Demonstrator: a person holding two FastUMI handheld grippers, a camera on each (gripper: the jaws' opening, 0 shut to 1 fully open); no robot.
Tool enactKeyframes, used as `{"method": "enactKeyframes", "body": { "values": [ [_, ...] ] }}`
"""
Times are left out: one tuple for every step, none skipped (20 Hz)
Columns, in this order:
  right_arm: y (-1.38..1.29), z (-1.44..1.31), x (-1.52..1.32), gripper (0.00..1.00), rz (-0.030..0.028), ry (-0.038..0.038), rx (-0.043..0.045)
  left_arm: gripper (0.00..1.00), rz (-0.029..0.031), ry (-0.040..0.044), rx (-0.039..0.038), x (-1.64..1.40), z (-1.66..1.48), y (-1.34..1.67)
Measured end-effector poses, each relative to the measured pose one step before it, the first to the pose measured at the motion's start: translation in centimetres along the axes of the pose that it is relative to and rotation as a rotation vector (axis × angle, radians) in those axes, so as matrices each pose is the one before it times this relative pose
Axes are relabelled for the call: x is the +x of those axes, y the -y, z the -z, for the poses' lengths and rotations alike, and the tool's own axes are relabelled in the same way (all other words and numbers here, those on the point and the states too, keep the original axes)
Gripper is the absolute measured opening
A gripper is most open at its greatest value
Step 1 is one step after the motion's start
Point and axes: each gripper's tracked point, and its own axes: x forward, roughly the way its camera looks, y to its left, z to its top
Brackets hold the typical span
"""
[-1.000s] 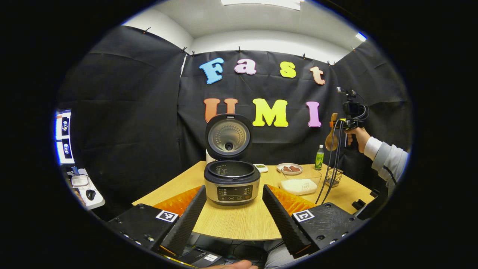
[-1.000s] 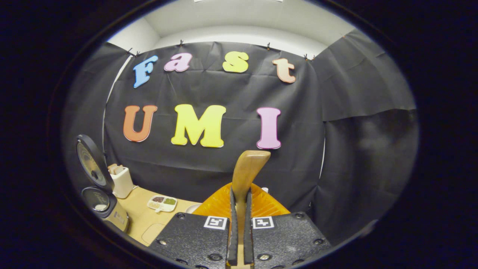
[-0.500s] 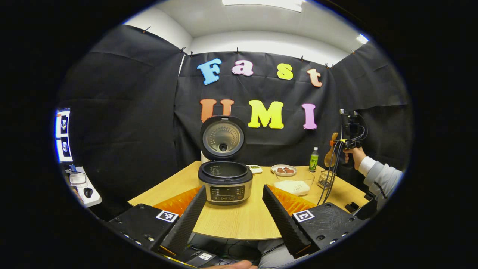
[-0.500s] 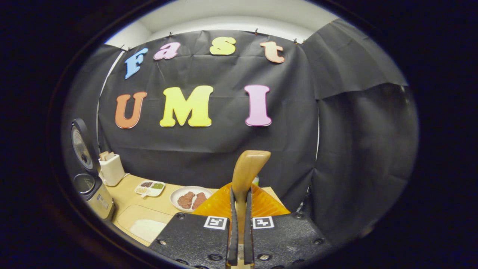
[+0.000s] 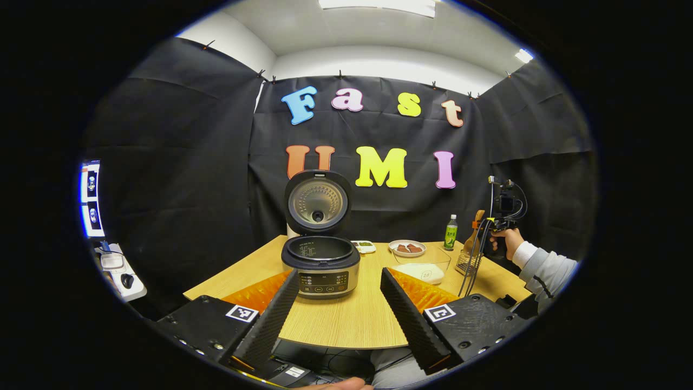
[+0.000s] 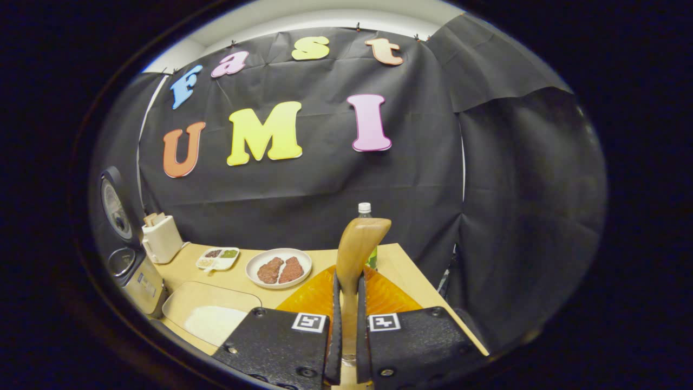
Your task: Close the left gripper, press the button to open the rice cooker; take a wooden spoon from the chopstick holder with the right hand, scoop a spoonful of rice and pour it into the rice cooker, then put the wooden spoon back into the chopstick holder.
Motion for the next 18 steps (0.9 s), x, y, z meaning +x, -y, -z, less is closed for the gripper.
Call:
{"method": "enactKeyframes", "body": {
  "values": [
    [0.07, 0.163, 0.046, 0.17, -0.00005, -0.0041, 0.00607, 0.96, -0.00147, 0.00078, 0.00142, 0.141, 0.009, 0.007],
    [0.075, 0.027, -0.013, 0.18, 0.0021, -0.0036, 0.00698, 0.96, -0.00135, -0.00165, 0.00069, 0.223, -0.036, 0.05],
    [-0.097, -0.016, -0.125, 0.18, -0.00604, -0.0036, 0.00924, 0.96, -0.00194, -0.00178, 0.00032, 0.204, -0.043, 0.062],
    [-0.158, -0.273, -0.221, 0.21, -0.00768, 0.00938, 0.01026, 0.96, -0.00166, -0.00256, 0.00079, 0.367, -0.057, 0.095],
    [0.163, -0.692, -0.085, 0.23, 0.00754, 0.01416, 0.00867, 0.96, -0.00322, -0.00201, 0.00185, 0.428, -0.152, 0.028],
    [0.253, -0.381, -0.054, 0.35, 0.0139, 0.01381, -0.00591, 0.96, -0.00423, -0.00312, 0.00145, 0.383, -0.033, 0.092],
    [-0.208, -0.391, -0.398, 0.46, 0.0008, 0.01782, -0.00488, 0.96, -0.00445, -0.00293, 0.00113, 0.459, -0.205, 0.062],
    [-0.131, -0.587, -0.437, 0.58, 0.00026, 0.01088, 0.0027, 0.96, -0.00345, -0.0007, 0.00015, 0.507, -0.358, 0.204],
    [-0.282, -0.11, 0.172, 0.6, -0.01528, 0.00126, 0.00806, 0.96, -0.0003, 0.00244, 0.0003, 0.566, -0.302, 0.225],
    [-0.226, -0.122, -0.226, 0.65, -0.01216, -0.00315, 0.01477, 0.96, -0.00437, 0.00379, -0.00083, 0.559, -0.49, 0.129],
    [-0.286, -0.049, 0.197, 0.72, -0.01217, -0.0022, 0.00665, 0.96, -0.00721, 0.00807, -0.00445, 0.704, -0.591, -0.063],
    [0.009, 0.168, 0.109, 0.84, 0.0019, -0.00819, -0.00595, 0.96, -0.00527, 0.00839, -0.00719, 0.678, -0.475, -0.059],
    [0.232, 0.232, 0.071, 0.87, 0.01068, -0.00919, -0.01567, 0.96, -0.00502, 0.00306, -0.00949, 0.644, -0.382, -0.067],
    [0.24, -0.258, 0.051, 0.95, 0.01333, 0.0053, -0.01357, 0.96, -0.00124, 0.00433, -0.00891, 0.651, -0.436, 0.08],
    [0.259, -0.408, -0.065, 0.95, 0.01294, 0.00865, -0.0098, 0.96, 0.00308, 0.00354, -0.00718, 0.687, -0.501, 0.157],
    [0.012, -0.507, -0.021, 0.96, 0.01527, 0.01064, -0.01395, 0.96, 0.0032, 0.00574, -0.00345, 0.766, -0.484, -0.011],
    [-0.287, -0.11, -0.29, 0.96, 0.00883, -0.00062, -0.01519, 0.96, 0.00024, 0.00768, 0.00175, 0.641, -0.597, 0.066],
    [-0.432, -0.397, -0.53, 0.96, 0.00019, -0.00453, -0.01604, 0.96, -0.00252, 0.00361, 0.00623, 0.608, -0.424, -0.246]
  ]
}}
